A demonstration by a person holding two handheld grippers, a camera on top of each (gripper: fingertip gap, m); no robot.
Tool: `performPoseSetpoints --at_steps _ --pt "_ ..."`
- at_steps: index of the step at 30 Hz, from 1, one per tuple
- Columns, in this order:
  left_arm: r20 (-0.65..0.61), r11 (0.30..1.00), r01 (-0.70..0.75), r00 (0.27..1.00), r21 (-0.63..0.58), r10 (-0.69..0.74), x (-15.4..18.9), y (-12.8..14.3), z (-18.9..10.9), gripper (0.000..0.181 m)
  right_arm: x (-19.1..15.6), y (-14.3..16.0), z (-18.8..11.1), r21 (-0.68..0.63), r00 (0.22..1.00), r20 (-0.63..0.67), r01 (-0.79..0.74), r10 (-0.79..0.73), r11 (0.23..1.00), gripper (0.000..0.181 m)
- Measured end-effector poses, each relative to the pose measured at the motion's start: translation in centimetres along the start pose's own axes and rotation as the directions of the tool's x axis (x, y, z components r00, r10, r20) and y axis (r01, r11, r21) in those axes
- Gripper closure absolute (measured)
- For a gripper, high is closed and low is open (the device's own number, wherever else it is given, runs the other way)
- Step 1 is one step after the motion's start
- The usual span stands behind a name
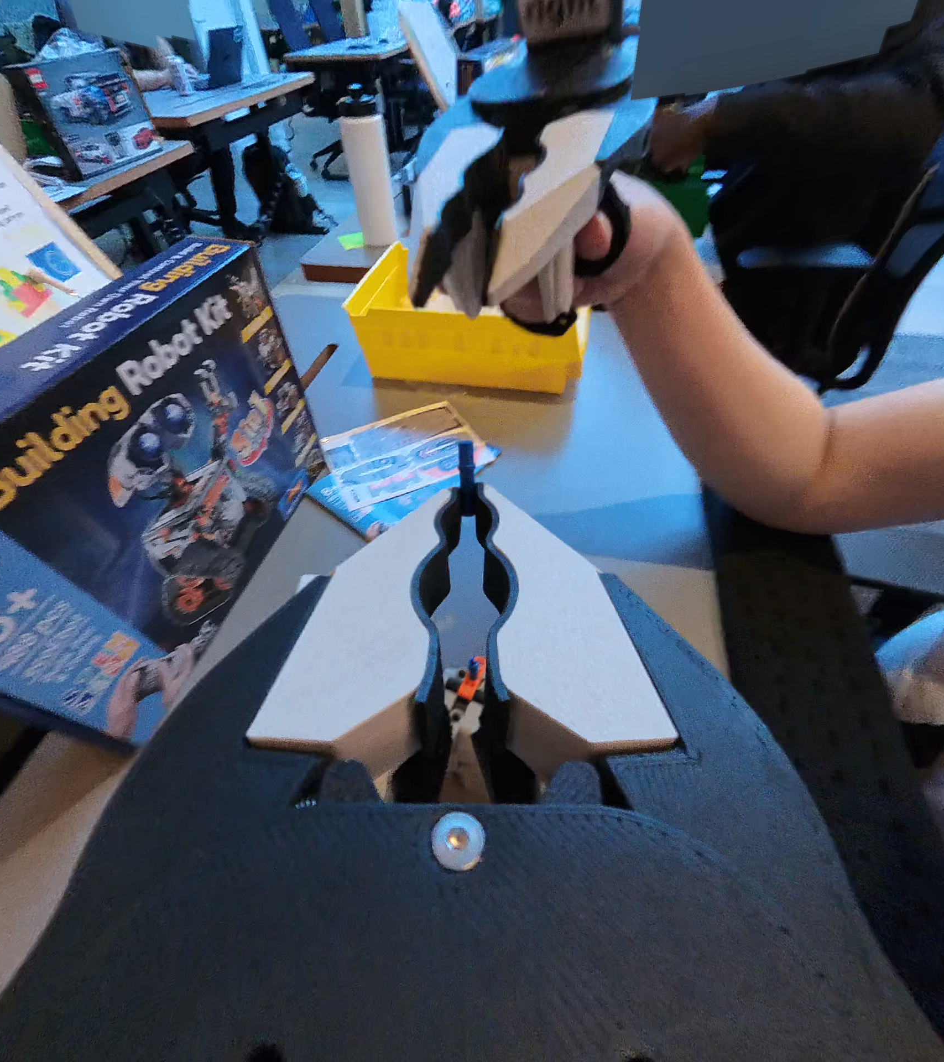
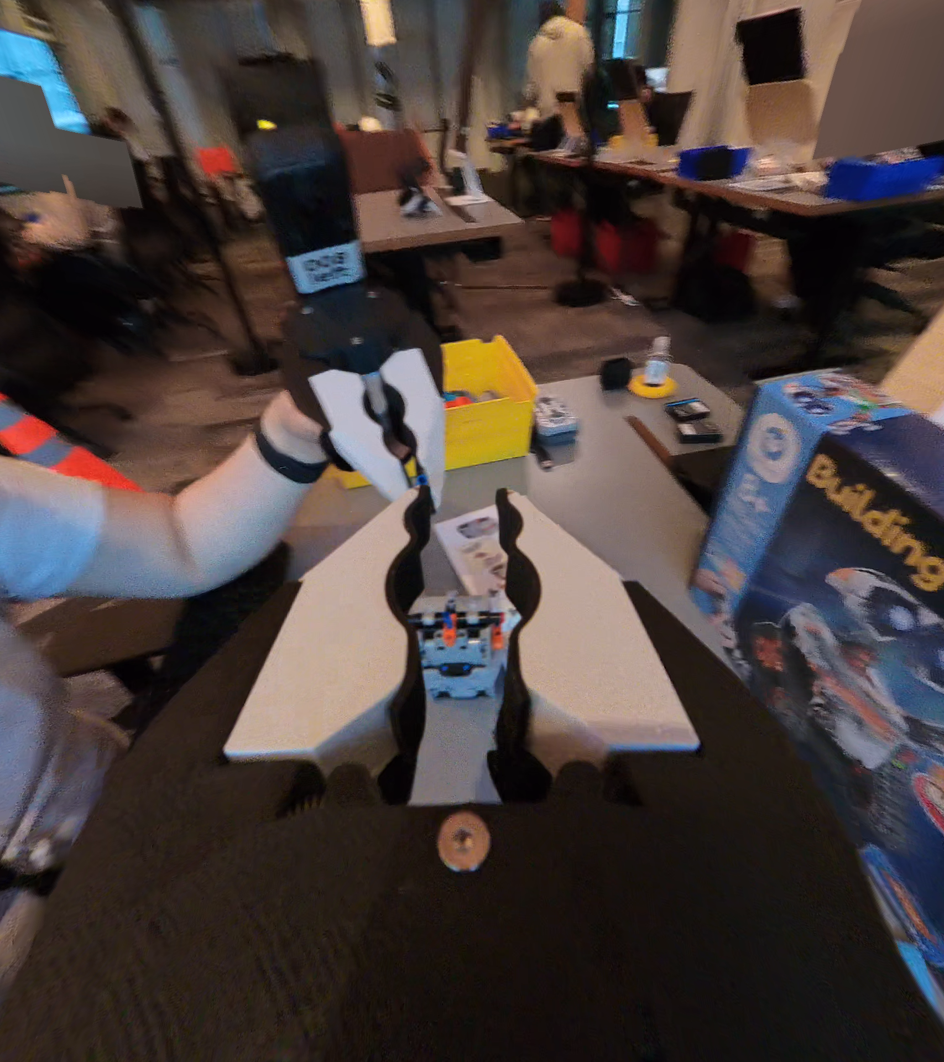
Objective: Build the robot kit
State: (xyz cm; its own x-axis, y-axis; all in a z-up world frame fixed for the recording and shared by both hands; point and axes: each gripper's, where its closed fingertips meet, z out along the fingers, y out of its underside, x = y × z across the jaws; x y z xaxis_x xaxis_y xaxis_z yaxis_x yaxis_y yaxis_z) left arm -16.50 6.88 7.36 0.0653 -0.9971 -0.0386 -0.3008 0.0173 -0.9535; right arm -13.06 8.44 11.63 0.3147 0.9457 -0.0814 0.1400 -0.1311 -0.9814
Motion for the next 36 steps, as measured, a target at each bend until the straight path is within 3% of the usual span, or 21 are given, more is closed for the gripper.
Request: performPoseSetpoints --at_steps 2,3,7,10,15,31,33,36 --pt "0.056 0.999 -0.032 0.998 -0.020 0.033 -0.8 0.4 -0.4 0.179 -0.8 -0.6 1.0 0.037 0.999 0.045 -0.030 0.029 0.999 0.158" --pt "0.055 0.999 -0.033 0.998 -0.030 0.034 -0.7 0.6 -0.4 0.179 -1.5 -0.2 1.7 0.018 0.994 0.094 -0.051 0.049 0.999 0.157" --pt "0.052 0.994 -0.036 0.998 -0.099 0.041 -0.8 1.8 0.0 0.180 -1.1 3.0 3.9 -0.156 0.999 0.040 0.023 -0.017 0.988 0.158" --pt "0.026 0.980 -0.067 0.997 -0.187 0.073 -0.3 3.4 0.4 0.179 -1.8 4.7 4.7 -0.241 0.995 0.095 0.012 0.011 0.970 0.171" --pt "-0.017 0.959 -0.110 0.994 -0.263 0.109 0.4 4.9 0.8 0.179 -2.5 5.9 5.2 -0.280 0.986 0.162 0.002 0.045 0.960 0.173" --pt "-0.013 0.968 -0.131 0.991 -0.215 0.131 0.3 4.4 1.5 0.179 -2.2 7.0 5.1 -0.320 0.989 0.143 0.015 0.033 0.947 0.179" --pt "0.038 0.959 -0.171 0.982 -0.228 0.184 0.0 4.5 0.9 0.155 -1.7 7.8 4.6 -0.362 0.990 0.125 -0.016 0.066 0.932 0.178" --pt "0.194 0.943 -0.136 0.960 -0.305 0.201 -0.3 6.0 -0.5 0.143 -0.6 9.7 3.8 -0.449 0.993 0.074 -0.048 0.090 0.892 0.178"
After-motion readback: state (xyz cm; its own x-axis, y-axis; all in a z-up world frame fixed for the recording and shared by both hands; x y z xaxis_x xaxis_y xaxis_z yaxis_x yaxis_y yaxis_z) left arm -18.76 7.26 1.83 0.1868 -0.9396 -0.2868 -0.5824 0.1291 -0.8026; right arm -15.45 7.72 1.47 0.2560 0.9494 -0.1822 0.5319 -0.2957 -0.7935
